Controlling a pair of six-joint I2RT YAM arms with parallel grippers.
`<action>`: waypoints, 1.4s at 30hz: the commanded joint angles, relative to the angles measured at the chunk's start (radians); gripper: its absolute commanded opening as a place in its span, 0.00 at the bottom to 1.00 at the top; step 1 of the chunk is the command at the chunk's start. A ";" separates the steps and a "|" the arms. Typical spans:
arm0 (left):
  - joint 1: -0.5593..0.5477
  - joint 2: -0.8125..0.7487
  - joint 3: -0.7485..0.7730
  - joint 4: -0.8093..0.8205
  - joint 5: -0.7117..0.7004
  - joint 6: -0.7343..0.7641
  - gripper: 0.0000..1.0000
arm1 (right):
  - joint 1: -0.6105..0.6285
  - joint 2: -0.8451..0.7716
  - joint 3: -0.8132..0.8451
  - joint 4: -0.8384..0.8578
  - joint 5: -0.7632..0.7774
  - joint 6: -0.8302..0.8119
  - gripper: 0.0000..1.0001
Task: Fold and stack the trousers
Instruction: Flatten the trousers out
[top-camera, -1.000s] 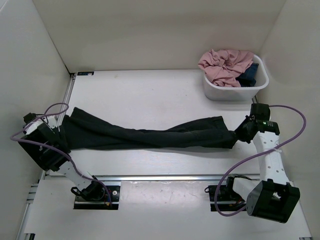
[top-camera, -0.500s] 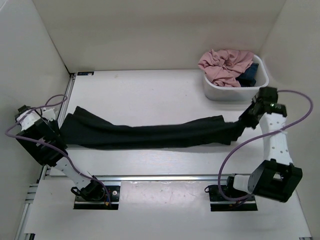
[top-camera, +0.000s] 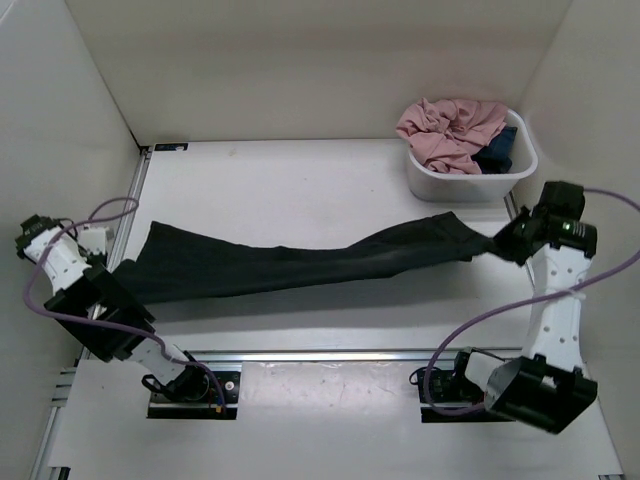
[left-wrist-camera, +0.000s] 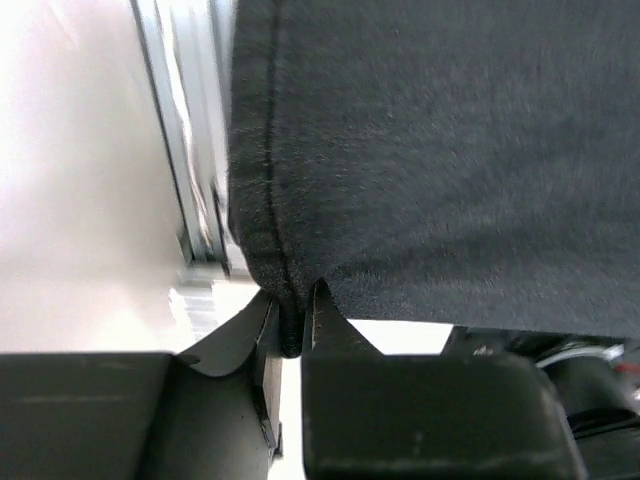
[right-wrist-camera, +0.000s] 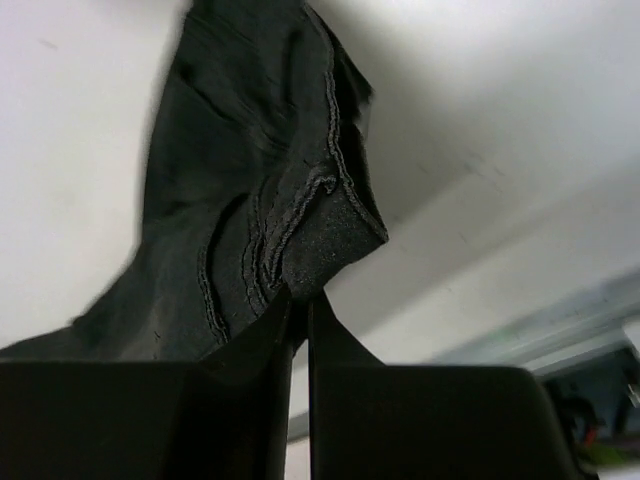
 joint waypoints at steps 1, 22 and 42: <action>0.064 -0.119 -0.151 0.106 -0.174 0.123 0.14 | -0.022 -0.136 -0.140 -0.040 0.105 -0.033 0.00; -0.250 0.228 -0.077 0.051 0.072 -0.101 0.14 | 0.013 0.288 0.089 0.159 -0.126 0.130 0.00; -0.433 0.496 0.462 0.222 -0.079 -0.336 0.14 | 0.013 0.330 -0.188 0.392 -0.048 0.170 0.00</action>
